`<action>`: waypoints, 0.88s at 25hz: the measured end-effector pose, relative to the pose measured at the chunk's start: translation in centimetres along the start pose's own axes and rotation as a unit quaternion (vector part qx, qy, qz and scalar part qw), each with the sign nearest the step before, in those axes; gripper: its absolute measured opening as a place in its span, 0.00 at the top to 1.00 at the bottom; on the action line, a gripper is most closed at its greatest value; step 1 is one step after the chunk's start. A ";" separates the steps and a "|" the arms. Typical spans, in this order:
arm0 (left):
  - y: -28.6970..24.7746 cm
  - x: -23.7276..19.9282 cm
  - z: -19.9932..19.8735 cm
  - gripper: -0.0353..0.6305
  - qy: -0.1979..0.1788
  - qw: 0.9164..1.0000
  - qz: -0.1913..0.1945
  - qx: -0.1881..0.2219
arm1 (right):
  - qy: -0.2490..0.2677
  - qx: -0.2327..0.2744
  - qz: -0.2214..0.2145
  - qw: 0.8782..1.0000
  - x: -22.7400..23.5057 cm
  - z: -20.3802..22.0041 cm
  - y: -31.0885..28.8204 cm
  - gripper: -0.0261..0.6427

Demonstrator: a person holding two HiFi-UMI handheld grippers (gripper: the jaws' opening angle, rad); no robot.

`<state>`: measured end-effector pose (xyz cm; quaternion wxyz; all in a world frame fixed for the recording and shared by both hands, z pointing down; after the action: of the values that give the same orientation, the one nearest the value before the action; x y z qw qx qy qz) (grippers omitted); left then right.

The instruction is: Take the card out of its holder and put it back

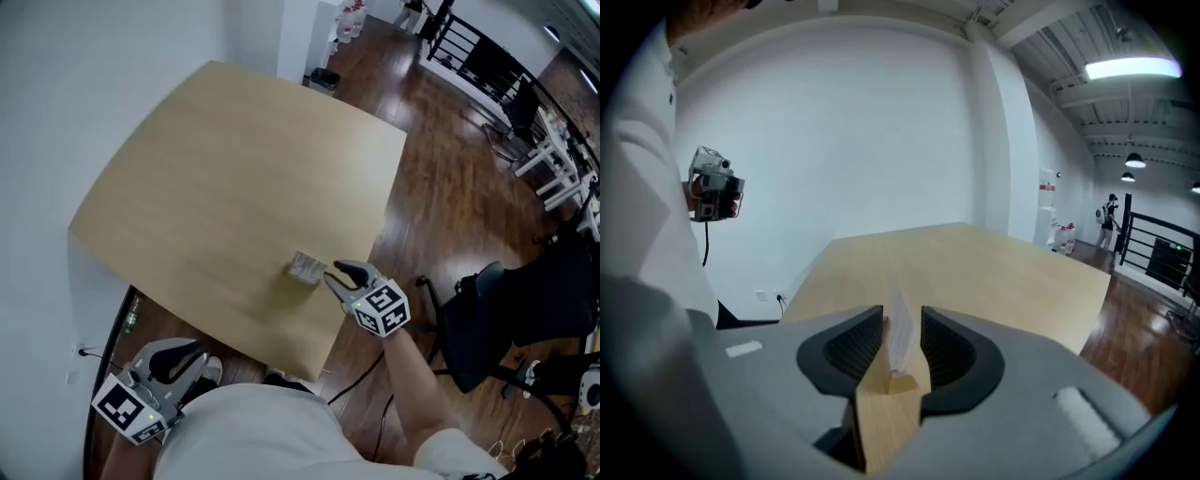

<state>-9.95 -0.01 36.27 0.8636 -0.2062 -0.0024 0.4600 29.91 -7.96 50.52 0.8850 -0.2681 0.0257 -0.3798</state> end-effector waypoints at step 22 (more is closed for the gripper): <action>1.3 0.1 0.7 0.86 0.027 0.998 -0.061 -0.023 | -0.011 -0.007 -0.092 0.996 1.4 0.8 -5.5 0.93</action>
<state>-11.05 0.89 36.42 0.8848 -0.2379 -0.0024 0.4008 27.49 -11.65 54.18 0.8448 -0.2795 -0.0062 -0.4563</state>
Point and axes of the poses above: the fingertips, and each gripper's own axes: y backward along the fingers, x to its right, z out of its underside, the point moved 10 cm from there along y, backward along the fingers, and after that the axes turned 9 degrees about -z, right-handed, at the moved point
